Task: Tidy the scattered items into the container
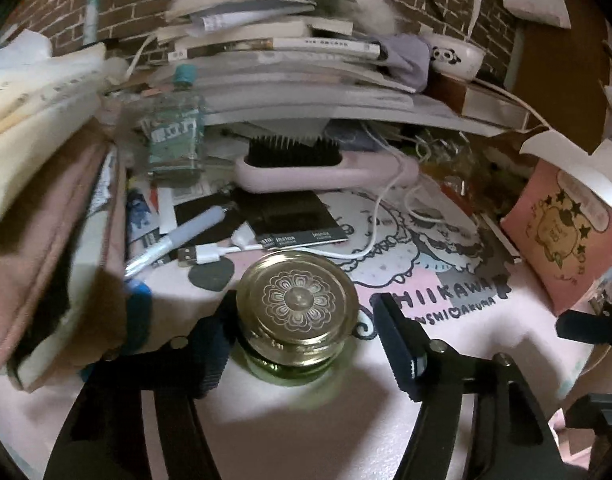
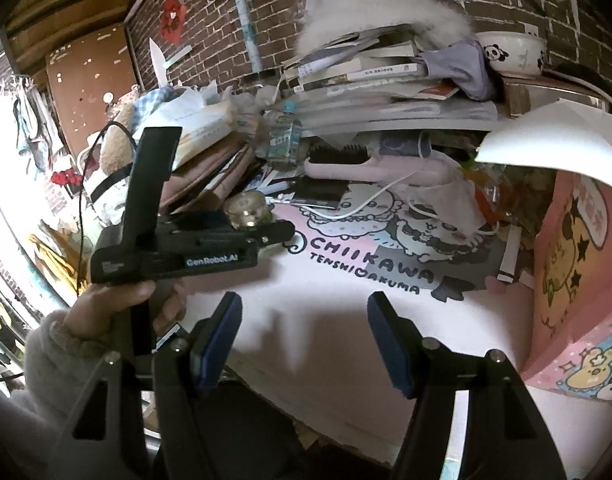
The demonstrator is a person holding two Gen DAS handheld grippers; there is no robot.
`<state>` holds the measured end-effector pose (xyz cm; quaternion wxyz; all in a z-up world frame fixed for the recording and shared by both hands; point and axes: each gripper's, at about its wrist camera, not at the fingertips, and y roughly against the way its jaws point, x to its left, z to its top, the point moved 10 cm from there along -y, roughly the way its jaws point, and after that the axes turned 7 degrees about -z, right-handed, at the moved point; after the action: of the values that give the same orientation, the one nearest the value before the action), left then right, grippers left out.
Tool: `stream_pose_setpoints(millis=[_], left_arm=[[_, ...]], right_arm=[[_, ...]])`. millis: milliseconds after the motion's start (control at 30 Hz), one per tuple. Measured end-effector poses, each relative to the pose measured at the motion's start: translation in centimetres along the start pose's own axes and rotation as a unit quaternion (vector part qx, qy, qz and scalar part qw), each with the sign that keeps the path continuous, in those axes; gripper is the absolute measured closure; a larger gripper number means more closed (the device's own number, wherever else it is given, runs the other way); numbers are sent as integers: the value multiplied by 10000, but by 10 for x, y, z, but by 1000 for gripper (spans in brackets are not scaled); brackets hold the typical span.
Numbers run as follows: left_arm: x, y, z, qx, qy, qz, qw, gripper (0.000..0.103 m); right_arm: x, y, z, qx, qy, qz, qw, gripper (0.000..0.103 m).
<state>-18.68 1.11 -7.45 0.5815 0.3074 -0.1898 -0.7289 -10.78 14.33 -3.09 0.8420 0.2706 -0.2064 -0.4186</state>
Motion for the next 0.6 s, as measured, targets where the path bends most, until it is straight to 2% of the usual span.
stream_pose_setpoints(millis=[67,233,600], left_arm=[[0,0,1,2,6,29,10000,42],[2,-1,1,13,-115,232,9997,59],[-2,1,-1,-35,-158,82,9998,60]], right_arm=[[-1,0,0,-2,-13,-12,10000,41],[-3,0,0,17,-20,-3,10000,41],[-4,-2,-4,72,-108,64,9999,41]])
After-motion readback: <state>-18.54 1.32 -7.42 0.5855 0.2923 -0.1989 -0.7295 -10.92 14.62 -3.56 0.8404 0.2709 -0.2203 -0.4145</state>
